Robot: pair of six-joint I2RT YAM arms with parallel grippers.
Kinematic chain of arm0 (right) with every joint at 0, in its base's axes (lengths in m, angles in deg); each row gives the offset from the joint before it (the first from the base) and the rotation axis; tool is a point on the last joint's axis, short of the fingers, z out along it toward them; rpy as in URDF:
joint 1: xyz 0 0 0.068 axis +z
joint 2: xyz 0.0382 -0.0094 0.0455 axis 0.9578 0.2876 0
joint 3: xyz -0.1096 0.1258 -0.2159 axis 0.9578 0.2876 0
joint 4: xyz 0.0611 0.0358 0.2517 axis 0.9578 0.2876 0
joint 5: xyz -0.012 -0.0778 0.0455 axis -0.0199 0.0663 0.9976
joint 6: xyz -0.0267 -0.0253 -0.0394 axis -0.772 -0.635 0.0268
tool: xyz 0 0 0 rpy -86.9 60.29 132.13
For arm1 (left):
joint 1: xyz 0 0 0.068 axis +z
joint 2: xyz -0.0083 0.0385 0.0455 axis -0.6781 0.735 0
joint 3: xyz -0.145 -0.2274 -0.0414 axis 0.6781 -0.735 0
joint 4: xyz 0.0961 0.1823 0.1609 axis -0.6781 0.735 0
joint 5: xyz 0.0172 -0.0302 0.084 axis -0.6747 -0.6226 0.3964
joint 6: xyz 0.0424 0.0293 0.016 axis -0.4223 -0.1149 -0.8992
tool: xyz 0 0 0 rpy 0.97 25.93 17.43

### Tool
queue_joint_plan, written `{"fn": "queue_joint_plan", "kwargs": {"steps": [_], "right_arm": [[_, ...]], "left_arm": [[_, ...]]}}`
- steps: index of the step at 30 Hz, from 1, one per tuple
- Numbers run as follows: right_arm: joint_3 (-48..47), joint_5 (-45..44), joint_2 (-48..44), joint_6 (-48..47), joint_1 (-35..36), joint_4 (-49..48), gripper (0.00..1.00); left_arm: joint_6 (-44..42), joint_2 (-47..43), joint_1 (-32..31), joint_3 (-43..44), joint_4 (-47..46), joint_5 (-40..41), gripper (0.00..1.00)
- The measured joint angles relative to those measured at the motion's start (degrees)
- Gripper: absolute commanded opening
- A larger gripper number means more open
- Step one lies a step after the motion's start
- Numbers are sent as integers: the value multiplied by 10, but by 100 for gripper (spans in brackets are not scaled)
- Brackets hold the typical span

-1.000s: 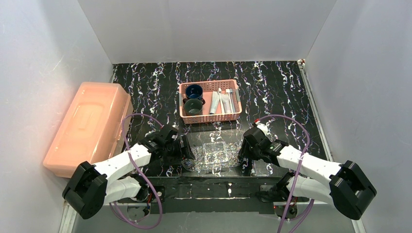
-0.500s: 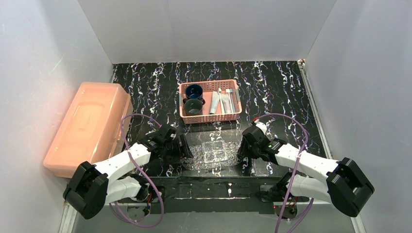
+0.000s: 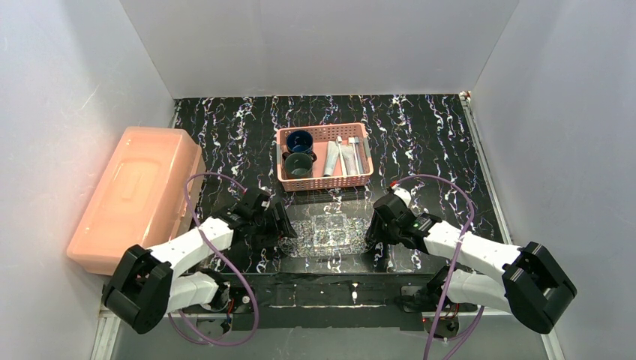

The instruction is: Prepare toiletry sets of a toothbrush and toothpaste on the tray

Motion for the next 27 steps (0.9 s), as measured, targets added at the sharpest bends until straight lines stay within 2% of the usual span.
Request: {"fn": "queue_joint_plan", "kwargs": {"steps": [19, 27], "right_arm": [[-19, -29, 23, -12, 0, 12, 49], [-36, -46, 27, -23, 0, 59, 50]], "left_arm": [[-29, 67, 12, 37, -47, 10, 64], [-42, 61, 12, 43, -31, 17, 73]]}}
